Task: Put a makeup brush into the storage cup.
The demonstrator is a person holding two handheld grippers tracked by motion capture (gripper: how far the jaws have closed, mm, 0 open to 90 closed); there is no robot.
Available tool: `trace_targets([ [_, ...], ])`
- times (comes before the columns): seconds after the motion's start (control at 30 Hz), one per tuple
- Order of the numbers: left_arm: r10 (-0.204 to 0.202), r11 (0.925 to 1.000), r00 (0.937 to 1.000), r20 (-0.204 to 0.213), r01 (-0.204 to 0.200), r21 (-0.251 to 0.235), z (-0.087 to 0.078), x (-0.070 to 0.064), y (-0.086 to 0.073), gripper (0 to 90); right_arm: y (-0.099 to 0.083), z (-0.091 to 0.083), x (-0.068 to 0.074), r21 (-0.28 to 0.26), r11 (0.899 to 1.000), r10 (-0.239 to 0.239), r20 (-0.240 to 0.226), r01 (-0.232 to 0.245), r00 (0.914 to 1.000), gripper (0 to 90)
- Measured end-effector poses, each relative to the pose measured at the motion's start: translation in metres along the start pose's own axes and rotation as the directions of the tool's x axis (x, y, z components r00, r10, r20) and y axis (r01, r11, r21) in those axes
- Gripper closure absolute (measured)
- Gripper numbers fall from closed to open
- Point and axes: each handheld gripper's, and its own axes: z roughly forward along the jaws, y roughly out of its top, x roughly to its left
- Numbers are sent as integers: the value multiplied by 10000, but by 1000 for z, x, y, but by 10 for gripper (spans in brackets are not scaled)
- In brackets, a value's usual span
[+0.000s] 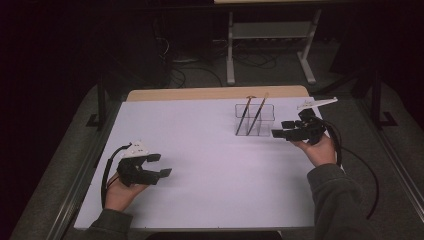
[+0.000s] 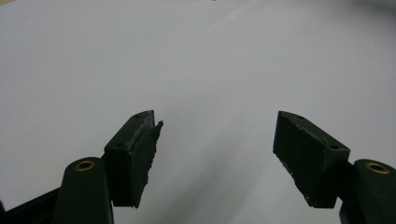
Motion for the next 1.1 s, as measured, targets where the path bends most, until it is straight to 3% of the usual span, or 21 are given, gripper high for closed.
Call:
trace_targets([
  [1.1, -249, 9996, 9995, -182, 247, -123, -3, 1, -4, 248, -36, 1, 21, -272, 9991, -322, -30, 321, 9995, 295],
])
